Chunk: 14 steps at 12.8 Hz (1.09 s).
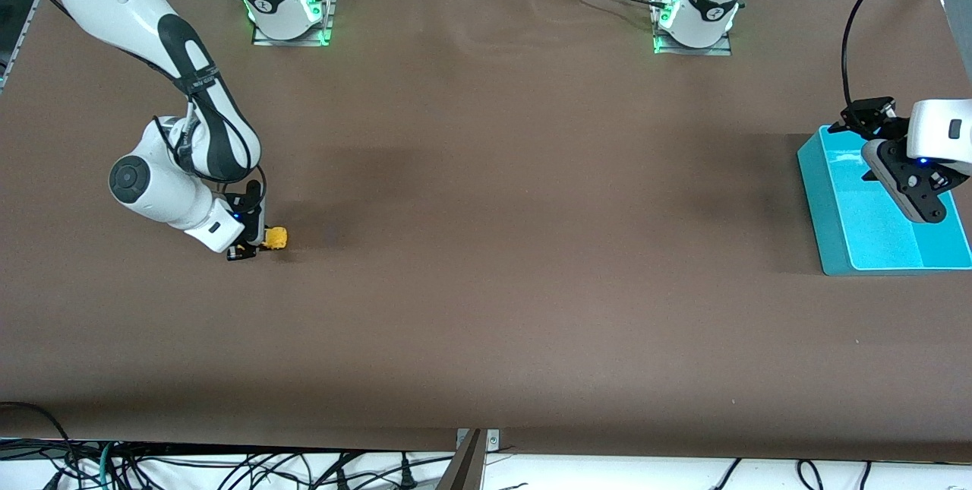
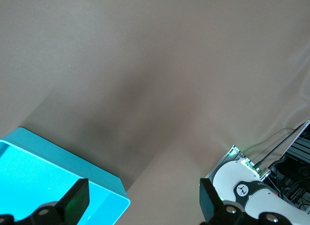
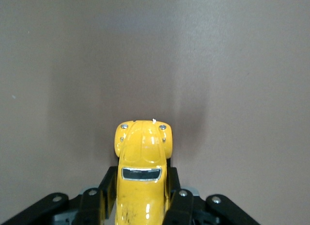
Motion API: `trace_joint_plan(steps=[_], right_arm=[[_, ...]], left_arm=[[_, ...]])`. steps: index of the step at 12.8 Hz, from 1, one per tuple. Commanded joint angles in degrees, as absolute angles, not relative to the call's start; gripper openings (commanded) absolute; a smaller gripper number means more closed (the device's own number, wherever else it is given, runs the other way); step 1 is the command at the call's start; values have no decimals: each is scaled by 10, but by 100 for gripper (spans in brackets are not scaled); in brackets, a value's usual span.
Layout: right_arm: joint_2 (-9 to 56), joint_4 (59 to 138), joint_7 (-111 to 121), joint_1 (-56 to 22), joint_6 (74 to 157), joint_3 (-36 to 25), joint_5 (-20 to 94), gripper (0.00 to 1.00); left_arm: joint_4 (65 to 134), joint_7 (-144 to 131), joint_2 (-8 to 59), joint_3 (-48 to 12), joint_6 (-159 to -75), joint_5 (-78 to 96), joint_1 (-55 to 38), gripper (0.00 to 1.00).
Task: Wind and store yellow beetle car
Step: 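Lift the yellow car with the right gripper and carry it toward the table middle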
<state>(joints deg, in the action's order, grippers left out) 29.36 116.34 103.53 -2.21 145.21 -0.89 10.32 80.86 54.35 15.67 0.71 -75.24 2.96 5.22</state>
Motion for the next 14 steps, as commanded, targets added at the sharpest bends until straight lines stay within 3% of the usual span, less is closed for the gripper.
trace_joint_plan(steps=[1,14], right_arm=[[299,1170,1094,1,1451,-4,114,20],[316,1165,1244,135,1453,-4,114,20]], left_arm=[[813,555,147,4,-760,25,54,100],[906,555,90,-9,-840,24,47,100]])
